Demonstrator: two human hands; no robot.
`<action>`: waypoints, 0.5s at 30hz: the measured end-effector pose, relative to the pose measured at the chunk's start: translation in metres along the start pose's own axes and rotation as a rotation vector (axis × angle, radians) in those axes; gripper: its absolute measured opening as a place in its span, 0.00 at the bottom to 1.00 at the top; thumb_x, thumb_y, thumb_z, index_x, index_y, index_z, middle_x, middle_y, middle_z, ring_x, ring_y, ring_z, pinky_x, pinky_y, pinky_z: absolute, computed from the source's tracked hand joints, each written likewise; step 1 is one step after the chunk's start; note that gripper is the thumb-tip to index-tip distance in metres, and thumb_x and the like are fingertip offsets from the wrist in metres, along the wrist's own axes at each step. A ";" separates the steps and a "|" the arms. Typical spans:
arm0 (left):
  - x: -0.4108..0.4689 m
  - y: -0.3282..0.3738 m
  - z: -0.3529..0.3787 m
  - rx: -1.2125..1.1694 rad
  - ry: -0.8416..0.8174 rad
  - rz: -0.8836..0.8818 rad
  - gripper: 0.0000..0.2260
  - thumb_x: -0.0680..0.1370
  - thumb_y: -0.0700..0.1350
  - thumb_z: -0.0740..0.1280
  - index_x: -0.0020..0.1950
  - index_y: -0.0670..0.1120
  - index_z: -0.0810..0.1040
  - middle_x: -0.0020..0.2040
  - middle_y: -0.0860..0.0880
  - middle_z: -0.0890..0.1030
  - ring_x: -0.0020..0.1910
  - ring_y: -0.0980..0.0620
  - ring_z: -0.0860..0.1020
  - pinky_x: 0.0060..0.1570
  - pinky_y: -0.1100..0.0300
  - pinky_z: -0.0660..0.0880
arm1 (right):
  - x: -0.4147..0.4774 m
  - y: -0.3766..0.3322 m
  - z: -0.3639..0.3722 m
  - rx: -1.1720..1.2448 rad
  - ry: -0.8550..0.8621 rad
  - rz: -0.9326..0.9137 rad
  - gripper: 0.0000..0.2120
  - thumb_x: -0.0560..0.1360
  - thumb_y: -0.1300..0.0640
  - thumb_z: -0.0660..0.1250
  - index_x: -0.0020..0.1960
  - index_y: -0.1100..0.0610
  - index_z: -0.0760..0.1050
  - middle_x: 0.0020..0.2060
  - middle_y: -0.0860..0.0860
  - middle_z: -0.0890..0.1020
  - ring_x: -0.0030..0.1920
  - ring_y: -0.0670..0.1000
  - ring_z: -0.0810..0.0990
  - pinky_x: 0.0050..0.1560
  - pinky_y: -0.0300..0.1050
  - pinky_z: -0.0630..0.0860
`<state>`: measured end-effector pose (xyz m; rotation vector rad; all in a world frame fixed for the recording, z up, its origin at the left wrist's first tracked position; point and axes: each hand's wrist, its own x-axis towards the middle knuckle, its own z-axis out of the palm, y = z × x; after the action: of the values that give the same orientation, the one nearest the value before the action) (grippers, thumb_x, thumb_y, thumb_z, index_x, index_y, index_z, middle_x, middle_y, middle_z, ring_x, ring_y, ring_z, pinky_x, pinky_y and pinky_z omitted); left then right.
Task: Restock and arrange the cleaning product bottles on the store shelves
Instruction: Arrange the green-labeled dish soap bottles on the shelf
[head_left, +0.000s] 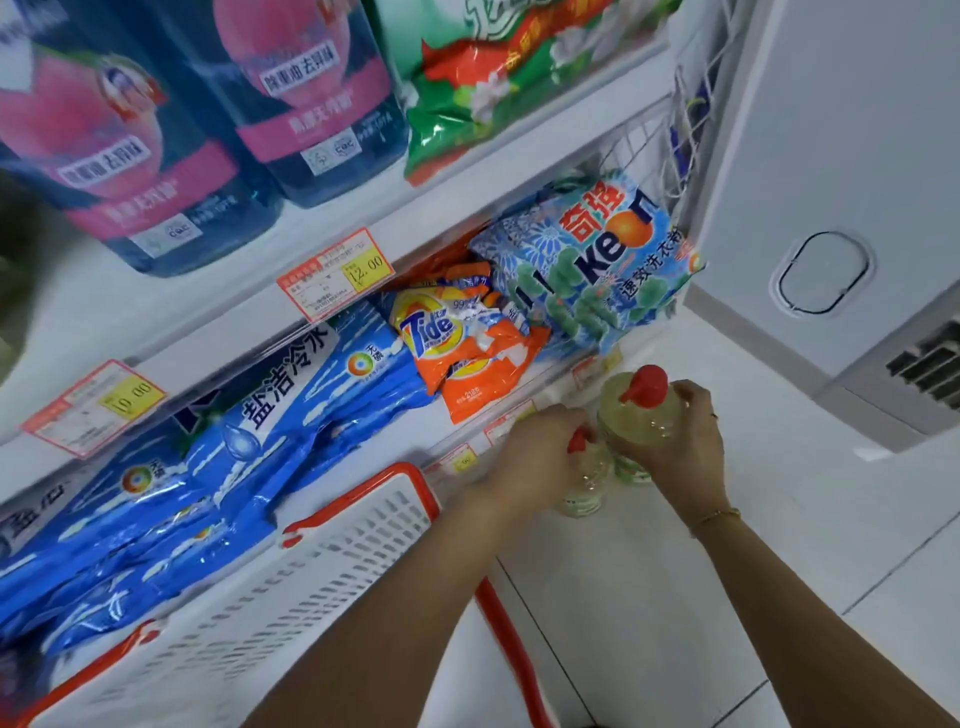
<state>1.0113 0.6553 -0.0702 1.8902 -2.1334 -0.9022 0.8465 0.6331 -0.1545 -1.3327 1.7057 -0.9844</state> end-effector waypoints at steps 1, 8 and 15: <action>0.001 -0.005 -0.002 0.005 -0.039 0.029 0.14 0.74 0.39 0.67 0.60 0.46 0.77 0.57 0.47 0.78 0.55 0.47 0.76 0.52 0.59 0.71 | -0.002 -0.001 0.006 0.004 -0.006 -0.008 0.40 0.58 0.49 0.82 0.64 0.53 0.65 0.54 0.47 0.73 0.50 0.47 0.73 0.51 0.43 0.70; -0.003 -0.009 -0.006 -0.106 -0.029 -0.026 0.21 0.73 0.40 0.72 0.65 0.46 0.73 0.61 0.46 0.77 0.59 0.48 0.74 0.59 0.58 0.72 | -0.011 -0.008 0.008 0.050 -0.102 -0.003 0.35 0.61 0.56 0.81 0.61 0.51 0.66 0.54 0.46 0.74 0.48 0.40 0.75 0.46 0.27 0.68; -0.029 0.000 -0.016 -0.145 0.113 -0.131 0.17 0.75 0.39 0.69 0.64 0.42 0.75 0.59 0.45 0.79 0.58 0.46 0.77 0.58 0.58 0.73 | -0.013 -0.024 -0.018 -0.222 -0.234 -0.042 0.38 0.67 0.62 0.76 0.72 0.60 0.62 0.64 0.59 0.75 0.63 0.59 0.73 0.56 0.44 0.69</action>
<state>1.0246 0.6773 -0.0497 1.9759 -1.8469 -0.9233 0.8427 0.6440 -0.1243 -1.5660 1.6476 -0.6453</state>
